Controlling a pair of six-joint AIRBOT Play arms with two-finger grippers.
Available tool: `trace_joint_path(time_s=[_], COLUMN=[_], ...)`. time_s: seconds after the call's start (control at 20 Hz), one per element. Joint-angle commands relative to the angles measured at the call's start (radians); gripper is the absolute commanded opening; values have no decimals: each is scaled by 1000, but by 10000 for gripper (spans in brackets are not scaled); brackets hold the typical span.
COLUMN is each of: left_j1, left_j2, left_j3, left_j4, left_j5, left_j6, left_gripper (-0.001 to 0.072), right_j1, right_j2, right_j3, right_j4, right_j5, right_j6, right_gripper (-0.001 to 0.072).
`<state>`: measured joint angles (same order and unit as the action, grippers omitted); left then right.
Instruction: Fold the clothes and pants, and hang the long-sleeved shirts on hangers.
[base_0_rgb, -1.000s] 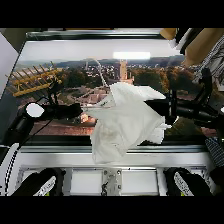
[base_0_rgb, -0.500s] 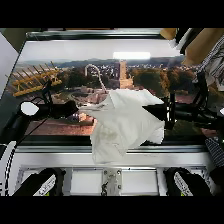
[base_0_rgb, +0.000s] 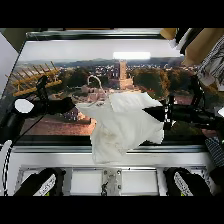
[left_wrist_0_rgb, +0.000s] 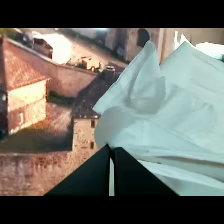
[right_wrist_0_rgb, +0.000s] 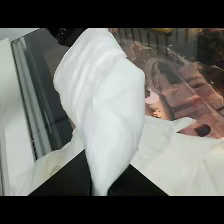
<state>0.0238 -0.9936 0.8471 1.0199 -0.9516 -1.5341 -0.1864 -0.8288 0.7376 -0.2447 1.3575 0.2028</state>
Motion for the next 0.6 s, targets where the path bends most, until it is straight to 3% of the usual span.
trace_joint_path(time_s=[0.0,0.2,0.4,0.55], left_j1=[-43,-135,-270,-339], left_j2=[46,161,238,224], left_j3=[129,269,309,407], left_j4=[-8,136,172,291], left_j5=[-47,-96,-114,-125], left_j6=[12,-51,-93,-173], left_gripper=[13,12,12,12], right_j1=[1,2,24,66], right_j2=[-11,-54,-79,-77], right_j3=[-32,-60,-60,-57], right_j4=[-3,181,436,478], right_j5=[-60,-60,-43,-15], right_j6=[0,-55,-136,-136], right_gripper=[9,9,9,9])
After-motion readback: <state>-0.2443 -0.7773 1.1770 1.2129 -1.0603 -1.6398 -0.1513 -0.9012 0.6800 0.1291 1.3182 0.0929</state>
